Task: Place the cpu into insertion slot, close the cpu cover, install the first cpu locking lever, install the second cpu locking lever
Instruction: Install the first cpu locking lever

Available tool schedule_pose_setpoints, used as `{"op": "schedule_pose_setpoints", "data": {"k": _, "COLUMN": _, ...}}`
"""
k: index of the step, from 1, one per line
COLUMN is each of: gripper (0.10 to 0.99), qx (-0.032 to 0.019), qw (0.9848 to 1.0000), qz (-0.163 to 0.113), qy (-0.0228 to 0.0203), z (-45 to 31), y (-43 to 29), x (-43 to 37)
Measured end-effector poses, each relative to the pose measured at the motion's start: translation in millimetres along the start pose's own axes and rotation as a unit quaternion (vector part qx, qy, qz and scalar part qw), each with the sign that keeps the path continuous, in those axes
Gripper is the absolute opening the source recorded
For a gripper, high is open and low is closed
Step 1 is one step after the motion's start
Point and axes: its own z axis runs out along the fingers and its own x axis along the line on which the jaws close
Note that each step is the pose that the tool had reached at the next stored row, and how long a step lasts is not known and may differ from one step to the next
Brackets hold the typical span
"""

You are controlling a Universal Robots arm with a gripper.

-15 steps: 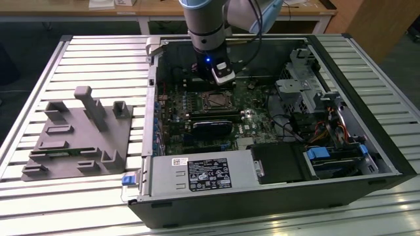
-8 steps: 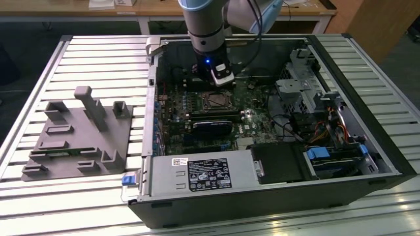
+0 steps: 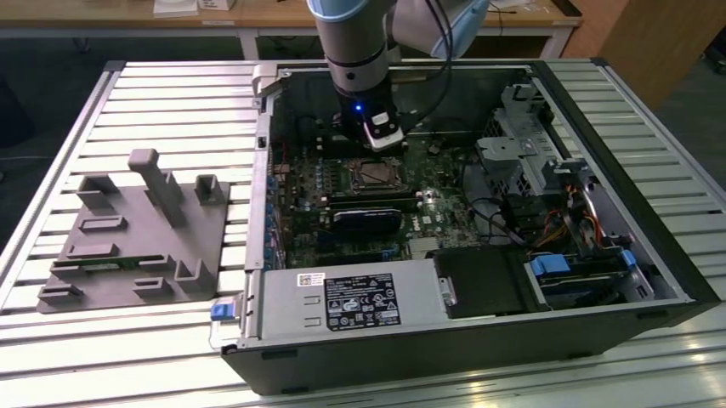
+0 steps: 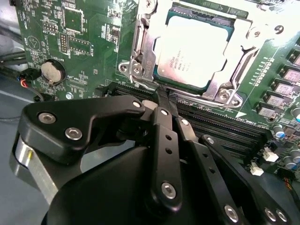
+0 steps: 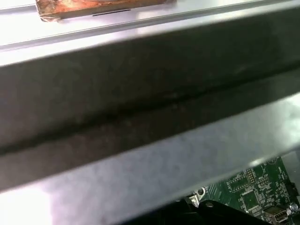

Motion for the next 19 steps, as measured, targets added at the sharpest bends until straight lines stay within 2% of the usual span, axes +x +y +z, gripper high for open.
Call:
{"op": "schedule_pose_setpoints", "data": {"k": 8, "gripper": 0.106, "qx": -0.0007, "qw": 1.0, "qz": 0.001, "qy": -0.0004, "z": -0.7, "y": 0.4, "x": -0.2}}
{"op": "schedule_pose_setpoints", "data": {"k": 19, "gripper": 0.106, "qx": -0.0001, "qw": 1.0, "qz": 0.0, "qy": -0.0002, "z": -17.1, "y": 3.5, "x": -3.0}}
